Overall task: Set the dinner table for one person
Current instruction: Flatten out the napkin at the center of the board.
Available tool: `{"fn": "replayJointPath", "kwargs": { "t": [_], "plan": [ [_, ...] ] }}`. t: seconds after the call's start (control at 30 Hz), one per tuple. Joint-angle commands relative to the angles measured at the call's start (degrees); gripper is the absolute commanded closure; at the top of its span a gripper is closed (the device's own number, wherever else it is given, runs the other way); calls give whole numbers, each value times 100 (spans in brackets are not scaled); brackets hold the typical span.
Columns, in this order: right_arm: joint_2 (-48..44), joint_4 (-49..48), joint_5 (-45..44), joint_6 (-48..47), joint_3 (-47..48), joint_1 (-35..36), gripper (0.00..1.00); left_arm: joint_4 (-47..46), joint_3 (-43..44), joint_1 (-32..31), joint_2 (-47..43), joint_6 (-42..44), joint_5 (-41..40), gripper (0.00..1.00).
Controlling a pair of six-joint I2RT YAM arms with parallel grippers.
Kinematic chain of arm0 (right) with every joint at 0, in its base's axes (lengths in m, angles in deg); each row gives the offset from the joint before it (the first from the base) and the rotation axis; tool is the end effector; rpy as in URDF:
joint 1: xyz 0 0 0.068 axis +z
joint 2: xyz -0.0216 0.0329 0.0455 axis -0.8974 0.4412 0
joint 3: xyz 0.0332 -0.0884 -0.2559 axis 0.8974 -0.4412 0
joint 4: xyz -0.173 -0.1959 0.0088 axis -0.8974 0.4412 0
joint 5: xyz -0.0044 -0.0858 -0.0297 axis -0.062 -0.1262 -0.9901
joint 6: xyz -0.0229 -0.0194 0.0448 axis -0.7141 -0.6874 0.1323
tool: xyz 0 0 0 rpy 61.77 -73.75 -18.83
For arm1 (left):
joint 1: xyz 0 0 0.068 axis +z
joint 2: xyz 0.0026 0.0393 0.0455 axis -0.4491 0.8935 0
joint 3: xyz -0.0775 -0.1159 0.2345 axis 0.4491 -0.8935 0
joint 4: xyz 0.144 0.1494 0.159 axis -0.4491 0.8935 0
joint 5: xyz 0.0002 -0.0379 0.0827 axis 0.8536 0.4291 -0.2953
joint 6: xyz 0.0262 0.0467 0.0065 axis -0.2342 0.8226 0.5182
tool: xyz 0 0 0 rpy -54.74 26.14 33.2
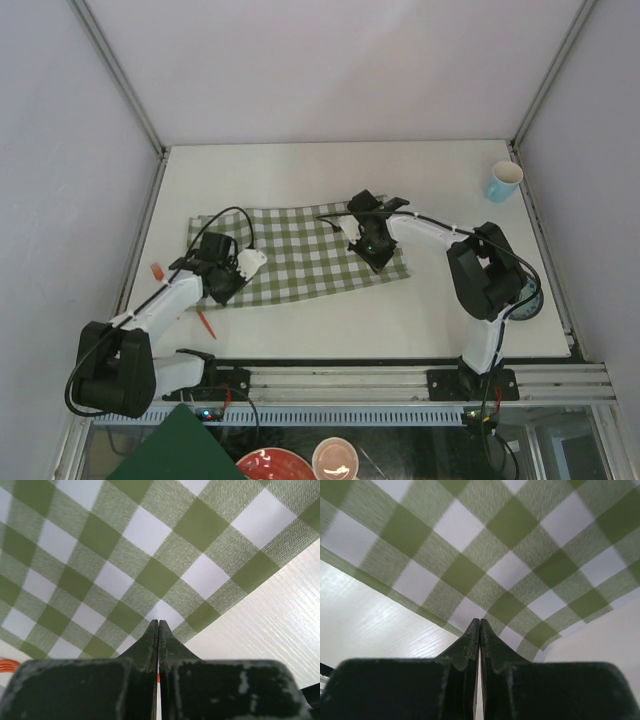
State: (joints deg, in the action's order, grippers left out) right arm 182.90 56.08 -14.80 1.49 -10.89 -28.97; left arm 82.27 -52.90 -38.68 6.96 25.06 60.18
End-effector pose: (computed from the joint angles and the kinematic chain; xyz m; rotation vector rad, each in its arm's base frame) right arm 0.2963 0.2100 0.1901 -1.2679 2.6565 0.1768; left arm 0.1978 -0.0439 0.1690 1.1389 2.5330 0.0331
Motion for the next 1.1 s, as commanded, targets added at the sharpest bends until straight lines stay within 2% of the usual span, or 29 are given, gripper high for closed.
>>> {"fn": "replayJointPath", "kwargs": {
  "t": [0.0,0.13,0.27,0.6,0.77,0.9,1.07],
  "plan": [
    [-229,-397,-97,-92,-182,-192,100,-219,304,-25,-360,-288,-109,100],
    [-244,-407,-164,-71,-397,-310,100,-291,394,-28,-503,-402,-273,100],
    [-266,-360,-329,-56,-627,-351,100,-770,378,203,-689,-489,-662,100],
    [-207,-301,-500,48,-1114,-730,100,-1222,855,1067,-595,-807,-763,100],
    [-409,-423,-578,30,-1346,-754,100,-1468,778,1265,-583,-851,-468,100],
    [-624,-482,-723,20,-1103,-758,100,-1703,741,1277,-414,-891,-249,100],
    [-774,-630,-619,-52,-300,-627,100,-1845,914,1307,-15,-1098,-79,100]
  ]
}}
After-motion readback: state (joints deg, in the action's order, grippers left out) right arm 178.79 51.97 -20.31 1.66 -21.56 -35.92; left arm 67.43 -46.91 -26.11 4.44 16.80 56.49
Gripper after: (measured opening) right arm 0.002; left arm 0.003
